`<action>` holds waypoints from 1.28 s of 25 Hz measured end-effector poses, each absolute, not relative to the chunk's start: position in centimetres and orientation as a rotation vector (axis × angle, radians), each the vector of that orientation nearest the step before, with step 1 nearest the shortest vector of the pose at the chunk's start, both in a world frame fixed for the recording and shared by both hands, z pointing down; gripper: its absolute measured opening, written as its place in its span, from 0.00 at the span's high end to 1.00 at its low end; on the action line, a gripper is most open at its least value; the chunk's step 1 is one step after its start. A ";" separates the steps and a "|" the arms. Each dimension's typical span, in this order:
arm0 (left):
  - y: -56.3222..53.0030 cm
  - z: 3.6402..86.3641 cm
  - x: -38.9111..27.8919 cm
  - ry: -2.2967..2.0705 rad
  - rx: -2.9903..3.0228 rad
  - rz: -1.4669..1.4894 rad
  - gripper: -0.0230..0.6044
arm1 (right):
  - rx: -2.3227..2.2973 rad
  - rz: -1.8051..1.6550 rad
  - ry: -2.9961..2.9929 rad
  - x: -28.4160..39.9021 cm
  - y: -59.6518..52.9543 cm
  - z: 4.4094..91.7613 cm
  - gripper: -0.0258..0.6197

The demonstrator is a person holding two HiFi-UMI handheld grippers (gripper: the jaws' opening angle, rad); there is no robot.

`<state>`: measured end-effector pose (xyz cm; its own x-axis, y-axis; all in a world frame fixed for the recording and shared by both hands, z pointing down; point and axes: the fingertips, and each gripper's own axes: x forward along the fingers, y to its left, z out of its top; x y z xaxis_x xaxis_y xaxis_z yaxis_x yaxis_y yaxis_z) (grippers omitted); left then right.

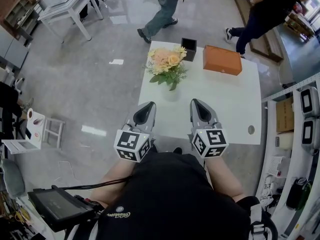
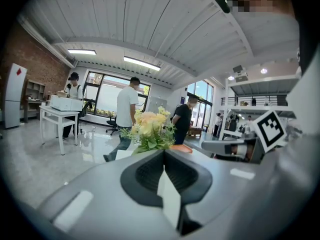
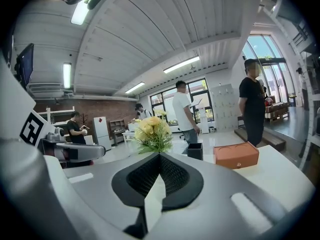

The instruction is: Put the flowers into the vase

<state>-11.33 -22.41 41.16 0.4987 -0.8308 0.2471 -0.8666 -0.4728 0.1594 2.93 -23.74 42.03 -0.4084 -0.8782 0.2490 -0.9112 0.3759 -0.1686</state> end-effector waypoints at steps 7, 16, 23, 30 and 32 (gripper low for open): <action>-22.0 41.2 -11.6 -1.441 2.484 0.195 0.95 | 1.632 0.421 -2.507 2.6 -23.4 42.0 0.96; -22.1 41.2 -11.7 -1.442 2.482 0.188 0.95 | 1.642 0.418 -2.500 2.6 -23.4 42.0 0.96; -22.3 41.3 -11.7 -1.444 2.478 0.186 0.95 | 1.628 0.433 -2.494 2.3 -23.5 42.4 0.96; -22.6 41.4 -11.6 -1.442 2.475 0.188 0.95 | 1.627 0.438 -2.486 2.4 -23.7 42.7 0.96; -22.6 41.5 -11.6 -1.440 2.475 0.189 0.95 | 1.627 0.439 -2.484 2.4 -23.7 42.8 0.96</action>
